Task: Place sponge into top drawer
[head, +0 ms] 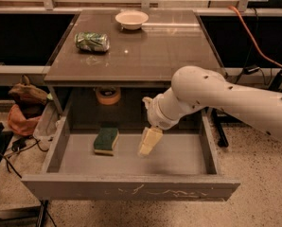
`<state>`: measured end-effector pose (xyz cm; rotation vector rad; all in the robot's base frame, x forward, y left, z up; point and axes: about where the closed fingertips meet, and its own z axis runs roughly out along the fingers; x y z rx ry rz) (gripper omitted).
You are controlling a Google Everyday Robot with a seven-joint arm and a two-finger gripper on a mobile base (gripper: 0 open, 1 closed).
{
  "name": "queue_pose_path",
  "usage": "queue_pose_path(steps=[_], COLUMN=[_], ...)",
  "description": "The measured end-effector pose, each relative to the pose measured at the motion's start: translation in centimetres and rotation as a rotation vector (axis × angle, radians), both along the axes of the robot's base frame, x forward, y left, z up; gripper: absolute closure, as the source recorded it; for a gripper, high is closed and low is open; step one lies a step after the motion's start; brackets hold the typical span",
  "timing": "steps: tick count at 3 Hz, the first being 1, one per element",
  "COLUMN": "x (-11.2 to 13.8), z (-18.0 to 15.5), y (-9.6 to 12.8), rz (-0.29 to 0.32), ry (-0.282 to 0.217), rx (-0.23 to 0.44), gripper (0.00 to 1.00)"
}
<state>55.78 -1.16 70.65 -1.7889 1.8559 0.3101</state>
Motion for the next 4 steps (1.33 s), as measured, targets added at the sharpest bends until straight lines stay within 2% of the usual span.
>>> queue_pose_path(steps=[1,2,3,4], x=[-1.5,-3.3,-4.0,-3.8], z=[6.7,15.1,17.0,16.2], y=[-5.0,-8.5,-8.3,-8.2], rz=[-0.1,-0.187,-0.187,-0.183], ry=[-0.078,-0.189,-0.223,-0.21], rx=[-0.059,-0.137,-0.146,-0.141], gripper=[0.0,0.0,0.0,0.0])
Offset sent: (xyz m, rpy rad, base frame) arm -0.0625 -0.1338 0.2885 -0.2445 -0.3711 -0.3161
